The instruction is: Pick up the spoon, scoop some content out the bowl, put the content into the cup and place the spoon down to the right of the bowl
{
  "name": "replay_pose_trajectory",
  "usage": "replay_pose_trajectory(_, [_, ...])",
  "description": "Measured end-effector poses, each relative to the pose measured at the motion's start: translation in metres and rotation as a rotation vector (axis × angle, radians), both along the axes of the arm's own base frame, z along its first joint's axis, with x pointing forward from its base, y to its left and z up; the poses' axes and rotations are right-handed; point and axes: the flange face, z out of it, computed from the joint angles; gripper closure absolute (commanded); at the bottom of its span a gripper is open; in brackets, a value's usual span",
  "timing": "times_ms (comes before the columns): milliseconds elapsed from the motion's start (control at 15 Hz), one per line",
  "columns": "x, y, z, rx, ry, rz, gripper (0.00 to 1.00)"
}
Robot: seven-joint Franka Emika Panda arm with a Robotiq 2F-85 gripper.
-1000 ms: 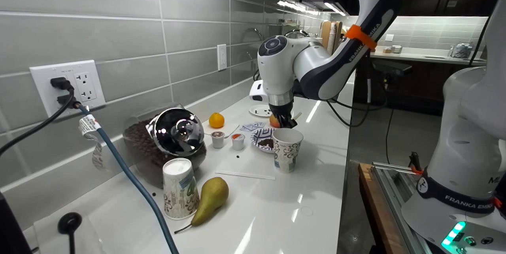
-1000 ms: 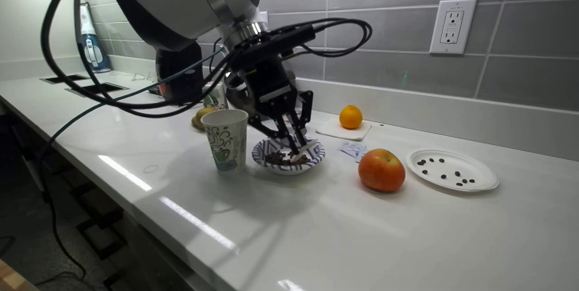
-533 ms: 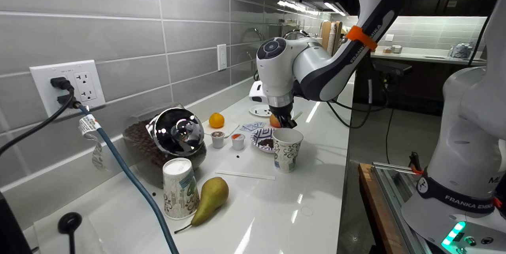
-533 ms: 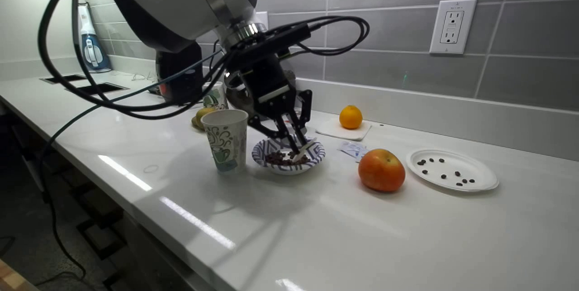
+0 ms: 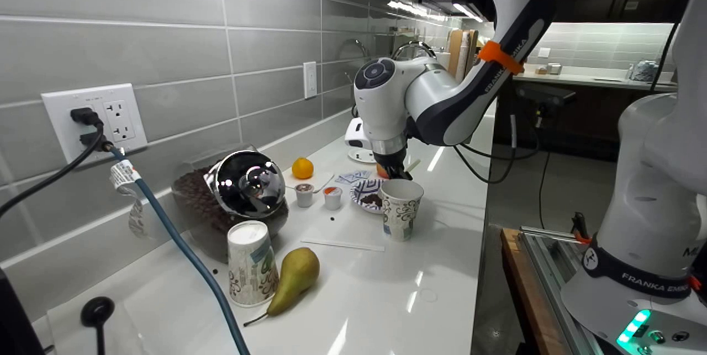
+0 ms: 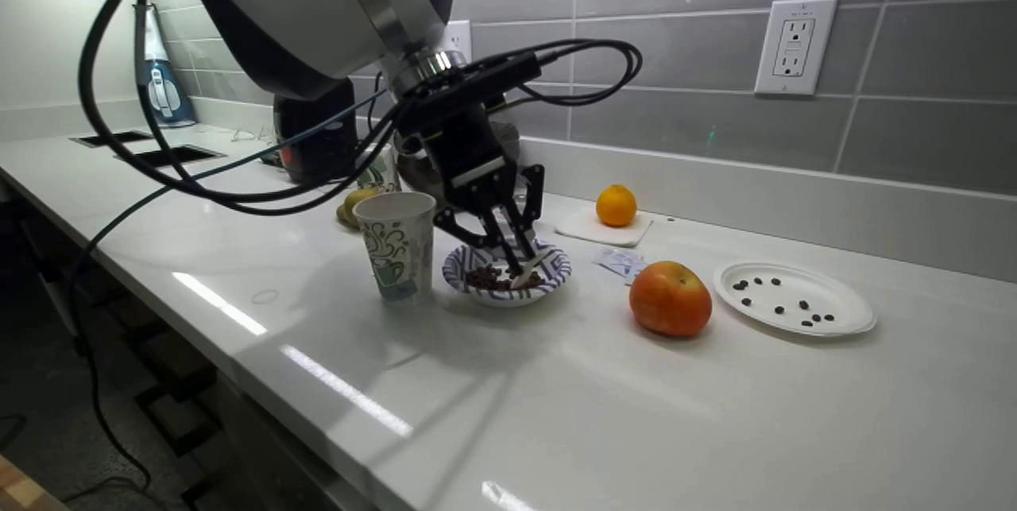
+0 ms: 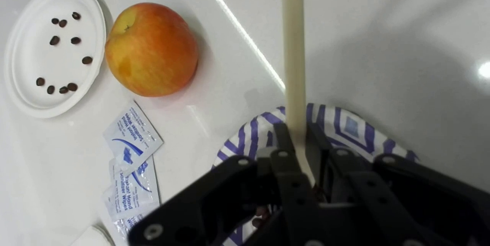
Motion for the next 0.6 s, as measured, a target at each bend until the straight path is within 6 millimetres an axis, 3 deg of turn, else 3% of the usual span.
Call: replay_pose_trajectory(600, [0.006, 0.012, -0.005, 0.000, 0.009, 0.029, 0.96])
